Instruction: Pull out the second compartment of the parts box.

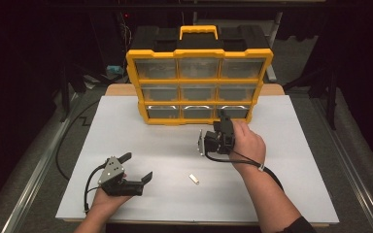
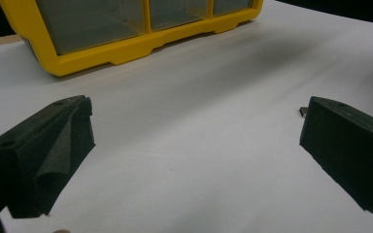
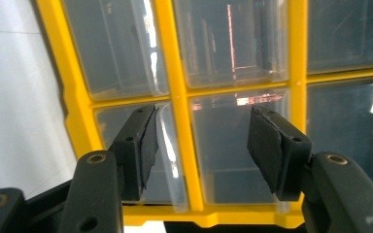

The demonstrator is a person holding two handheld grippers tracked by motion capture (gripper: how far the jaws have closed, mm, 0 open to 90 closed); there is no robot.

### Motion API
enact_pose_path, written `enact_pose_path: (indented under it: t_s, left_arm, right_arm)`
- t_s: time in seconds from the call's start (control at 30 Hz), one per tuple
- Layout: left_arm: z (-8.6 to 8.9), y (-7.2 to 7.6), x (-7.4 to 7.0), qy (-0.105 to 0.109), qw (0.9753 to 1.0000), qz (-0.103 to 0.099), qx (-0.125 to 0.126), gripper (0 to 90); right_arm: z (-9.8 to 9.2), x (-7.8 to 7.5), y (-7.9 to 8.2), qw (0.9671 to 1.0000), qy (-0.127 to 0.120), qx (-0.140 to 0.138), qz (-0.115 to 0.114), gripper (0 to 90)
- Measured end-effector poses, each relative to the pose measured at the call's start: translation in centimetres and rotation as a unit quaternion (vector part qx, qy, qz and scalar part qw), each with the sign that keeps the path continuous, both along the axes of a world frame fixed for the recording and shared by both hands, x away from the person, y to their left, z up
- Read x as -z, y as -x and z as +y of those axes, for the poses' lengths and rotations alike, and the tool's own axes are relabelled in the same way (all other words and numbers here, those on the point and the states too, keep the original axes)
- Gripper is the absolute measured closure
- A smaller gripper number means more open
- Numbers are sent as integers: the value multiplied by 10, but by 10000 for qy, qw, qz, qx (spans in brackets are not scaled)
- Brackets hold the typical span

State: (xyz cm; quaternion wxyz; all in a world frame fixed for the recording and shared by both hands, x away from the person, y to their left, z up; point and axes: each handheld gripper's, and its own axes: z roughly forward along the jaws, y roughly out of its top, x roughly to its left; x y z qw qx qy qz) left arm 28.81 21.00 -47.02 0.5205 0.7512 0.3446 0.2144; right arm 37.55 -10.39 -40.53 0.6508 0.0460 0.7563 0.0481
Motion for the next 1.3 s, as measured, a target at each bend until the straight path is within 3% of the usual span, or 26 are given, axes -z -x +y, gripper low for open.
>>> enact_pose_path:
  t_s: [0.3, 0.4, 0.43, 0.5, 0.53, 0.63, 0.77, 1.3]
  left_arm:
    - [1, 0, -1, 37, 10000, -28, 9, 0]
    - [1, 0, 0, 28, 10000, -27, 14, 0]
    - [1, 0, -1, 13, 10000, -25, 25, 0]
    - [1, 0, 0, 8, 10000, -20, 25, 0]
    - [0, 0, 0, 4, 10000, -20, 30, 0]
    - [0, 0, 0, -6, 10000, -28, 32, 1]
    - [0, 1, 0, -8, 10000, -34, 37, 0]
    - [-1, 1, 0, -35, 10000, -13, 86, 1]
  right_arm:
    - [6, -20, -4, 9997, 45, -76, -208, 504]
    - [8, -26, -6, 9997, -45, -46, -226, 516]
    - [8, -29, -7, 9995, 42, -96, -282, 522]
    - [9, -31, -9, 9995, -86, -80, -284, 528]
    - [10, -35, -10, 9994, 87, -94, -325, 528]
    - [12, -37, -11, 9994, -49, -90, -322, 536]
    - [14, -44, -13, 9992, 31, -142, -385, 546]
    - [21, -71, -21, 9977, -104, -195, -636, 590]
